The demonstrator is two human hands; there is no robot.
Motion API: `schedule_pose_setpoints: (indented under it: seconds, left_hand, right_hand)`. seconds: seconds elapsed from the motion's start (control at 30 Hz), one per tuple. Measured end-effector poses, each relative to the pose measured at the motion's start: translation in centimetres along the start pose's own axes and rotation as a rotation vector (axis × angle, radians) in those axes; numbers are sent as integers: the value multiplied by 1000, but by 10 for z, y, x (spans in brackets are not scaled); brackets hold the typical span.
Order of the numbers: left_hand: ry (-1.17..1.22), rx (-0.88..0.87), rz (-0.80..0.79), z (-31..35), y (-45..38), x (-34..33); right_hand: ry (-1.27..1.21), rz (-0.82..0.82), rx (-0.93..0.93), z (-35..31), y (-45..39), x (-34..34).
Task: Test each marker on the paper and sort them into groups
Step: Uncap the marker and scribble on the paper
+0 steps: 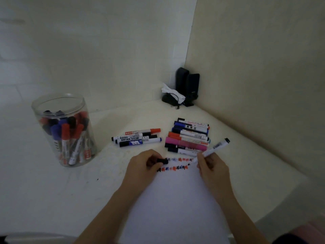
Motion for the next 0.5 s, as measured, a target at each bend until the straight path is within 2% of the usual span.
schedule_pose_setpoints:
  seconds: [0.5]
  left_hand:
    - [0,-40,19,2,3,-1]
  right_hand:
    - [60,-2,143,-6,1,-1]
Point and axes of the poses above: each hand's wrist, its own y-axis away from the middle knuckle, its own x-axis out of the back of the hand, z = x × y, the point moved 8 cm from there along -y, towards the middle knuckle, and after that the axes turned 15 degrees about z, right-handed, at the moved point
